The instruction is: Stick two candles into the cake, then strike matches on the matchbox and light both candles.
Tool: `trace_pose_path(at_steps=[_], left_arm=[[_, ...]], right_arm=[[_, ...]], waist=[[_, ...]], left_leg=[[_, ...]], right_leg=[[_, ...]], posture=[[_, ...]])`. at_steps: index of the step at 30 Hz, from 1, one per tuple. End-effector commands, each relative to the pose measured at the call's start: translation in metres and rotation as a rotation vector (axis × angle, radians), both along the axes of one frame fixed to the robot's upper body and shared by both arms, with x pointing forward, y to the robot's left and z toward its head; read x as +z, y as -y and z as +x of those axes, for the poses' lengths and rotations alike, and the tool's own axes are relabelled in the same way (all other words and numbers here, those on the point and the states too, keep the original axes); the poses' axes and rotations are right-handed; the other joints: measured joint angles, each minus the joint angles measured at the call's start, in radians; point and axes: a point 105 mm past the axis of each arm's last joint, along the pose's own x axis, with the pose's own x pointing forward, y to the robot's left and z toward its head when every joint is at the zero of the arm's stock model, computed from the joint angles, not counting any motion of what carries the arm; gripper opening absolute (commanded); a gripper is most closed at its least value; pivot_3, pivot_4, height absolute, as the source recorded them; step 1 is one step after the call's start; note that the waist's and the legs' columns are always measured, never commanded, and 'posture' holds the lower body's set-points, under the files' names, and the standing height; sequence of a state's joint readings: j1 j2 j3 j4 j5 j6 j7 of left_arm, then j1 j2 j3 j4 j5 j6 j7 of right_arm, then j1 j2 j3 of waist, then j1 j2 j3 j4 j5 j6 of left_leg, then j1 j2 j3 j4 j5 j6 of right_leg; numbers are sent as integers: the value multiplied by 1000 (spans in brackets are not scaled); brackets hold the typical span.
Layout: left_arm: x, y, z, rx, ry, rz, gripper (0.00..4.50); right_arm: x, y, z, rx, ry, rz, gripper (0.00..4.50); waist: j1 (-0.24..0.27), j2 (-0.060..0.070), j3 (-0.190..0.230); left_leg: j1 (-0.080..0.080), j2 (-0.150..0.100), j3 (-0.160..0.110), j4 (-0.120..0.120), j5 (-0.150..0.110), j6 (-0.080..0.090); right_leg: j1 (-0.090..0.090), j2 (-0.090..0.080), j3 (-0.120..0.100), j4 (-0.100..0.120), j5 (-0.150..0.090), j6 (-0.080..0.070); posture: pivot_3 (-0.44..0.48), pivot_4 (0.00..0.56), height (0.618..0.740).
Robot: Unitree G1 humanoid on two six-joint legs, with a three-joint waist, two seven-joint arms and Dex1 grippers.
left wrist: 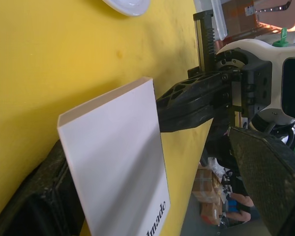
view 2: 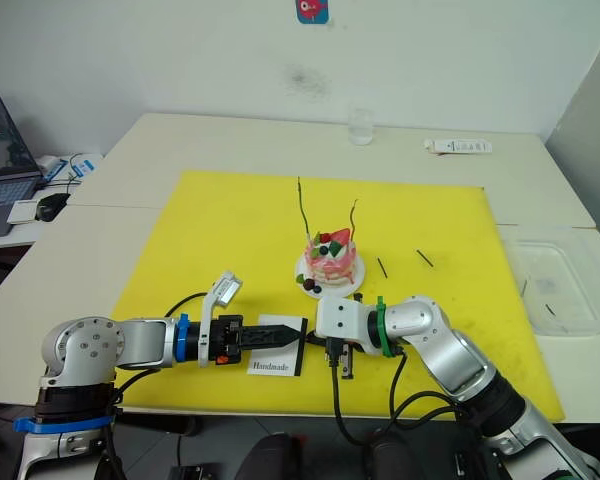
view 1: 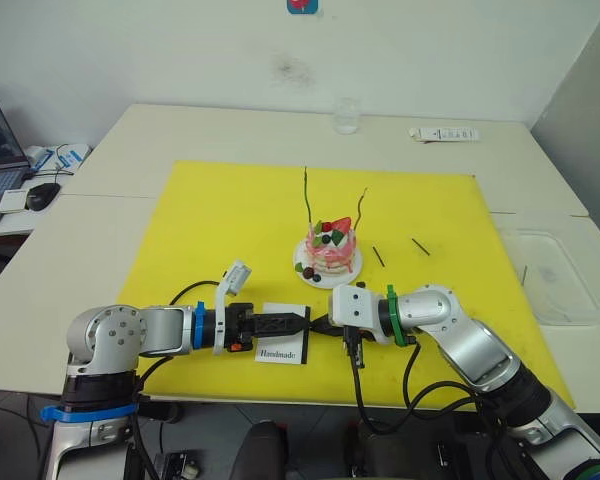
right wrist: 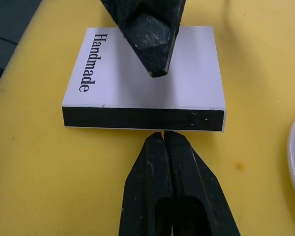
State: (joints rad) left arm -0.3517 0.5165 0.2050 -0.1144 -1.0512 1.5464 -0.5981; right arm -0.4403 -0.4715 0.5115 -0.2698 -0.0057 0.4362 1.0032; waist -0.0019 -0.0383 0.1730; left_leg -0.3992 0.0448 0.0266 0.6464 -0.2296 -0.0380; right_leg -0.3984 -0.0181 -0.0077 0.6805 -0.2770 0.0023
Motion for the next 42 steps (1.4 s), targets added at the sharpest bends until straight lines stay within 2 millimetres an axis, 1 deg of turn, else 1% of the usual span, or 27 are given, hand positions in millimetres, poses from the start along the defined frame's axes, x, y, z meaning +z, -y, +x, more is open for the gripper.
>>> trace_pose_path(at_steps=[1,3,6,10,11,15,18,19,21,25,28,31,35,42], left_arm=[[-10,1,-4,4,-31,32,4500],[-11,0,-4,7,-31,33,4500],[-13,1,-3,11,-23,51,3911],[-19,4,-3,4,-10,84,2662],[-20,3,-2,13,-8,92,2280],[-25,0,1,42,2,111,1000],[-26,-1,1,49,7,113,130],[-26,-1,1,50,8,112,57],[-25,-1,1,52,11,111,57],[-19,-1,1,49,38,89,57],[-7,1,1,38,83,47,57],[0,1,0,26,116,29,57],[18,2,-2,3,167,-31,57],[47,-2,-10,-31,275,-73,57]], right_arm=[[7,-3,-8,40,10,22,29],[7,-3,-8,40,10,22,29],[8,-4,-9,40,7,26,0],[9,-7,-9,38,3,30,0],[9,-7,-9,38,1,31,0],[8,-7,-11,38,-6,32,0],[9,-7,-11,37,-8,31,0],[9,-7,-11,36,-8,31,0],[10,-5,-11,32,-8,30,0],[18,0,-6,-2,9,49,0],[30,6,1,-64,19,92,0],[42,11,4,-101,29,132,0],[62,31,5,-165,57,186,0],[80,64,-9,-270,42,243,0]], waist=[[0,0,0],[0,0,0],[0,0,0],[0,0,0],[0,0,0],[0,0,0],[0,0,0],[0,0,0],[0,0,0],[0,0,0],[0,0,0],[0,0,0],[0,-1,1],[-1,-1,2]], left_leg=[[0,0,0,0,0,0],[0,0,0,0,0,0],[0,0,0,0,0,0],[0,0,0,0,0,0],[0,0,0,-1,0,0],[0,0,0,-1,0,0],[0,0,0,-1,0,0],[0,0,0,-1,0,0],[0,0,-1,-1,0,0],[0,0,0,-1,0,0],[0,0,0,-1,0,0],[-1,1,-1,-1,0,0],[-2,1,-1,-1,0,0],[-4,1,0,-3,0,0]], right_leg=[[0,0,0,0,0,0],[0,0,0,0,0,0],[0,0,0,0,0,0],[0,0,0,0,0,0],[0,0,0,0,0,0],[0,0,0,-1,0,0],[0,0,0,-1,0,0],[0,0,0,-1,0,0],[0,0,-1,-1,0,0],[0,0,-1,-1,0,0],[-1,0,-1,-1,0,0],[-1,0,-1,-1,0,0],[-2,0,-1,-1,0,0],[-6,0,0,-1,-1,0]], posture=[[0,150,740],[0,150,740],[0,150,740],[0,150,740],[0,150,740],[0,150,740],[0,150,740],[0,150,740],[0,150,740],[0,150,740],[0,150,740],[0,150,740],[0,150,740],[0,150,740]])
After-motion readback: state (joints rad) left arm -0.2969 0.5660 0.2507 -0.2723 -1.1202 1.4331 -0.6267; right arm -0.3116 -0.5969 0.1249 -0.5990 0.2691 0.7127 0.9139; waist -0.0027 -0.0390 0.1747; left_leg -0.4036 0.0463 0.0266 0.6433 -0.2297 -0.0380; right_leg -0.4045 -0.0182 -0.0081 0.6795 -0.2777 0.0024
